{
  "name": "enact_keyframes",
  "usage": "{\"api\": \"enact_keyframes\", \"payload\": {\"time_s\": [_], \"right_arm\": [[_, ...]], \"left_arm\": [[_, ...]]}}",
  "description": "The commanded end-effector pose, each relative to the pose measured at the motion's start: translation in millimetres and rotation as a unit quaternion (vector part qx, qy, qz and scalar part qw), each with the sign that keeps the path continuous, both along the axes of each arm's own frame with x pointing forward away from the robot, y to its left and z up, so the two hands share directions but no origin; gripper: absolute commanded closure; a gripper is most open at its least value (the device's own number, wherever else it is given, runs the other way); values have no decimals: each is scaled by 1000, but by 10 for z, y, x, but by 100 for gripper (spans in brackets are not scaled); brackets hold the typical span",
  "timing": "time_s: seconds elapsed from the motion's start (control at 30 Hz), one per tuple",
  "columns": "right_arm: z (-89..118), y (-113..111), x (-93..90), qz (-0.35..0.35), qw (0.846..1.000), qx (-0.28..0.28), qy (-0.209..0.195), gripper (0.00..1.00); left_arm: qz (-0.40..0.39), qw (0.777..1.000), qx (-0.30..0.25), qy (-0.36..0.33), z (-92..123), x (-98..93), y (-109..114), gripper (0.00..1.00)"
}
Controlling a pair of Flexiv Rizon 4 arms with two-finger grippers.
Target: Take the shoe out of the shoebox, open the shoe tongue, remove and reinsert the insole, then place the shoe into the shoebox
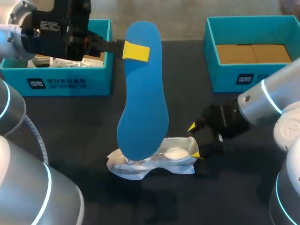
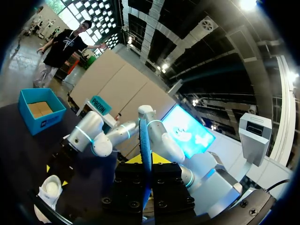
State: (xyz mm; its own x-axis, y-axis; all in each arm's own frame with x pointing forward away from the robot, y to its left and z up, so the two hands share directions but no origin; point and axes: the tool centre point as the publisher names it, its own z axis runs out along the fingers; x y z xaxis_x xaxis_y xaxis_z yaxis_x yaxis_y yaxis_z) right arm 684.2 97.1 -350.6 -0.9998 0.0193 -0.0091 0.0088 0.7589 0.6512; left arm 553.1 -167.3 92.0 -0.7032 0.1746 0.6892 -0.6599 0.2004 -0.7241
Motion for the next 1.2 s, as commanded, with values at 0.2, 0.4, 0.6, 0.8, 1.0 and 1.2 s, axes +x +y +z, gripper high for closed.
{"api": "enact_keyframes", "payload": {"time_s": [0.2, 0.4, 0.6, 0.8, 1.0, 1.2], "right_arm": [[118, 81, -39, -15, 980, -199, 3, 0], [128, 128, -64, -23, 967, -253, 4, 0], [142, 155, -84, -27, 956, -293, 5, 0], [144, 169, -93, -24, 950, -310, 3, 0], [154, 193, -96, -20, 947, -320, 3, 0], [162, 224, -94, -13, 946, -324, 1, 0]], "left_arm": [[-1, 1000, 2, 0, 6, 5, -5, 100], [-1, 1000, 2, 0, 6, 5, -5, 100], [-1, 1000, 2, 0, 6, 5, -5, 100], [-1, 1000, 2, 0, 6, 5, -5, 100], [-1, 1000, 2, 0, 6, 5, -5, 100], [-1, 1000, 2, 0, 6, 5, -5, 100]]}}
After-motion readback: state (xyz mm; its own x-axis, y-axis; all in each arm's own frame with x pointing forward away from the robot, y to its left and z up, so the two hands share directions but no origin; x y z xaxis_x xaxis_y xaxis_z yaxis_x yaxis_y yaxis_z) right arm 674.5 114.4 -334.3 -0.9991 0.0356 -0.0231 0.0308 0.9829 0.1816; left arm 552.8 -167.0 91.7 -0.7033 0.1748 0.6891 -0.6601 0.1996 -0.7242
